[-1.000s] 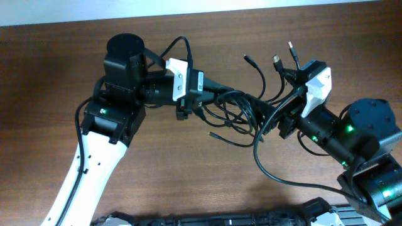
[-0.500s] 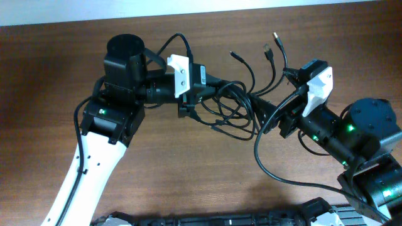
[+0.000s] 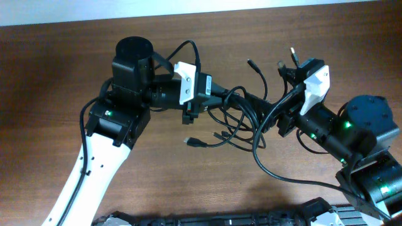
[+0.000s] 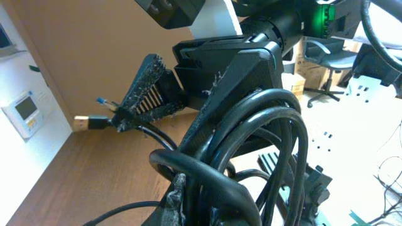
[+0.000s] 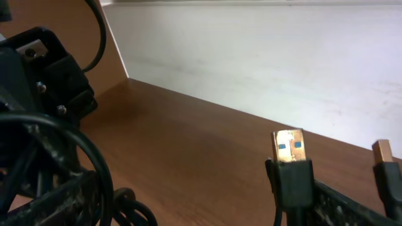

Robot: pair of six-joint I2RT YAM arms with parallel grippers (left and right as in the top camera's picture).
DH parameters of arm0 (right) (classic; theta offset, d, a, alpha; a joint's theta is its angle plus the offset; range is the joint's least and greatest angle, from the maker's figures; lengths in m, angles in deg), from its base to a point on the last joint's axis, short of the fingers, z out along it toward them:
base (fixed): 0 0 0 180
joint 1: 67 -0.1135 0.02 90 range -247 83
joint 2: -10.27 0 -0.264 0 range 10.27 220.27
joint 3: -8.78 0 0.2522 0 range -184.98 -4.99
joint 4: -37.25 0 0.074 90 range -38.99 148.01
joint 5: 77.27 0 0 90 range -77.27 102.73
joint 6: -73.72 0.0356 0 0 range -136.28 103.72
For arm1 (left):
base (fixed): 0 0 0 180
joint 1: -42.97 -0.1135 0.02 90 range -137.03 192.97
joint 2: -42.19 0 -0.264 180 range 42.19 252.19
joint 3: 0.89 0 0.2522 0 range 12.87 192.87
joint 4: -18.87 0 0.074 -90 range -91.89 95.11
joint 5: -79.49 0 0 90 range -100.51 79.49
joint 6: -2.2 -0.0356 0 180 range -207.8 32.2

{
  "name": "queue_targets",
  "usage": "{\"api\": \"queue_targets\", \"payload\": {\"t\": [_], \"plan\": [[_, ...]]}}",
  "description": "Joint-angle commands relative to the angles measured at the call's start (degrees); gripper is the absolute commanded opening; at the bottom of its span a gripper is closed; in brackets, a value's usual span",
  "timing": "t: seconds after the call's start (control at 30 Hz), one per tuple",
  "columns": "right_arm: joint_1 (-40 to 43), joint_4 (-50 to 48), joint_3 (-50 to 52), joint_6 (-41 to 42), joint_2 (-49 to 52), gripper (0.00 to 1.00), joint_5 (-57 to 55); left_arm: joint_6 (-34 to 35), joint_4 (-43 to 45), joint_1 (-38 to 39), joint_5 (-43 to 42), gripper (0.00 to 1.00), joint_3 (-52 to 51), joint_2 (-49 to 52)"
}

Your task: Untangle cables

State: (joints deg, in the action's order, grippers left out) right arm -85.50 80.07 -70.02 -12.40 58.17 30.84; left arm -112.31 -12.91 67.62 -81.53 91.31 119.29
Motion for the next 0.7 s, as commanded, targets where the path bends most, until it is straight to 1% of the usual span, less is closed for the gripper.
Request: {"api": "queue_targets", "payload": {"t": [0.0, 0.13, 0.2, 0.27, 0.33, 0.4, 0.47, 0.53, 0.67], "plan": [[-0.2, -0.1, -0.5, -0.5, 0.0, 0.99, 0.8, -0.9, 0.3, 0.2, 5.0, 0.0, 0.7, -1.0], [-0.2, -0.1, -0.5, -0.5, 0.0, 0.99, 0.8, -0.9, -0.1, 0.2, 7.9, 0.0, 0.7, -1.0], [-0.2, -0.1, -0.5, -0.5, 0.0, 0.99, 0.8, -0.9, -0.1, 0.3, 7.5, 0.0, 0.7, -1.0], [-0.2, -0.1, -0.5, -0.5, 0.0, 0.99, 0.7, -0.9, -0.1, 0.4, 5.1, 0.0, 0.7, -1.0], [-0.2, -0.1, -0.5, -0.5, 0.2, 0.99, -0.2, -0.9, -0.1, 0.4, 0.7, 0.0, 0.7, -1.0], [-0.2, 0.1, -0.5, -0.5, 0.5, 0.99, -3.4, -0.9, -0.1, 0.4, -3.7, 0.0, 0.7, -1.0], [-0.2, 0.8, -0.5, -0.5, 1.2, 0.99, -9.3, -0.9, -0.1, 0.4, -7.4, 0.0, 0.7, -1.0], [-0.2, 2.2, -0.5, -0.5, 2.1, 0.99, -15.2, -0.9, -0.1, 0.4, -8.8, 0.0, 0.7, -1.0], [-0.2, 5.1, -0.5, -0.5, 3.6, 0.99, -23.0, -0.9, -0.1, 0.4, -8.7, 0.0, 0.7, -1.0]]}}
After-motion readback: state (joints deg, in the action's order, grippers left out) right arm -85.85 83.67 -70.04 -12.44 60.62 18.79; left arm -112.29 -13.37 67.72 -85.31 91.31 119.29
